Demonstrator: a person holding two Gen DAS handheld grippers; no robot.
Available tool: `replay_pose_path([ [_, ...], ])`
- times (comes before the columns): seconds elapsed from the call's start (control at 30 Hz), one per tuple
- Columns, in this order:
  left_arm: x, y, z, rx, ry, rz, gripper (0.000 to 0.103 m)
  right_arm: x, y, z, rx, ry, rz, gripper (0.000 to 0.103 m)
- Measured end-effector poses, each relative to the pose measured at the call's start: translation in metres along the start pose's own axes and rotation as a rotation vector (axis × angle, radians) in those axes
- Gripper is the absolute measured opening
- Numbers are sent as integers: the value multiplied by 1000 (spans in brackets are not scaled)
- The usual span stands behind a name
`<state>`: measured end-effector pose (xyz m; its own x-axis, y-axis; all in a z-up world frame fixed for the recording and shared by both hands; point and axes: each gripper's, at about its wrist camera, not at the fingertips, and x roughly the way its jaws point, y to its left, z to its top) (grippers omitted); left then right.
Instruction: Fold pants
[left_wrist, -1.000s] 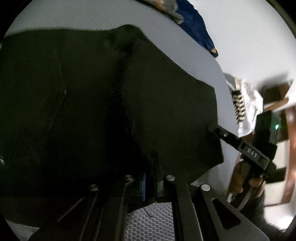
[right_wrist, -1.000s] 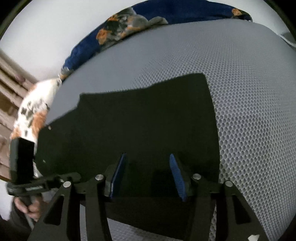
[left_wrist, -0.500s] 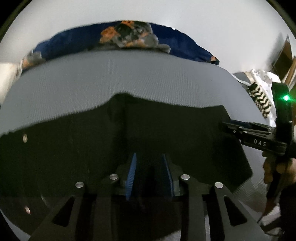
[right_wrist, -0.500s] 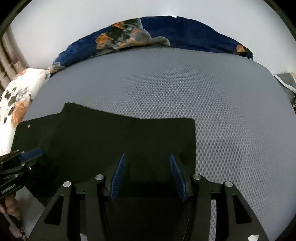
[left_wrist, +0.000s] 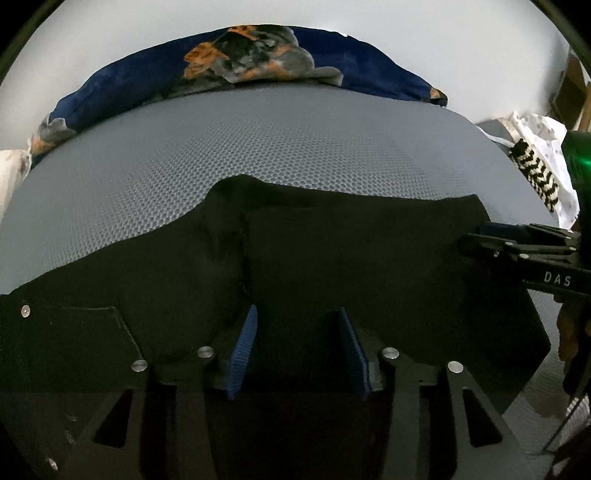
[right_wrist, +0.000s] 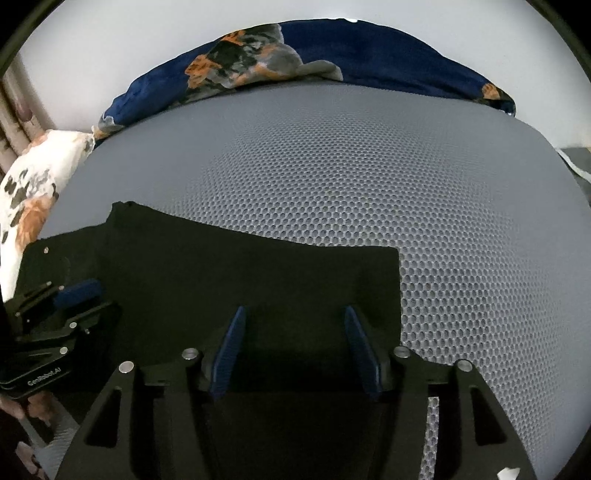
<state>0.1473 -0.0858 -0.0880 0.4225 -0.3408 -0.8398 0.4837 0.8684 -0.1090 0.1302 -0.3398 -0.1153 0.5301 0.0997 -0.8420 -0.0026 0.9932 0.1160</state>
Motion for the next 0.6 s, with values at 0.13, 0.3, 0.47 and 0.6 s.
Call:
replay_pose_path([
  [0.13, -3, 1, 3, -1, 8, 0, 50, 1, 6, -2, -22, -5, -22, 57],
  [0.3, -15, 9, -4, -41, 27, 0, 51, -2, 7, -7, -13, 4, -23, 57],
  [0.47, -42, 26, -21, -88, 22, 11, 52, -6, 12, -16, -2, 13, -18, 57],
  [0.6, -76, 51, -37, -129, -9, 39, 55, -12, 20, -25, 2, 36, 1, 57],
])
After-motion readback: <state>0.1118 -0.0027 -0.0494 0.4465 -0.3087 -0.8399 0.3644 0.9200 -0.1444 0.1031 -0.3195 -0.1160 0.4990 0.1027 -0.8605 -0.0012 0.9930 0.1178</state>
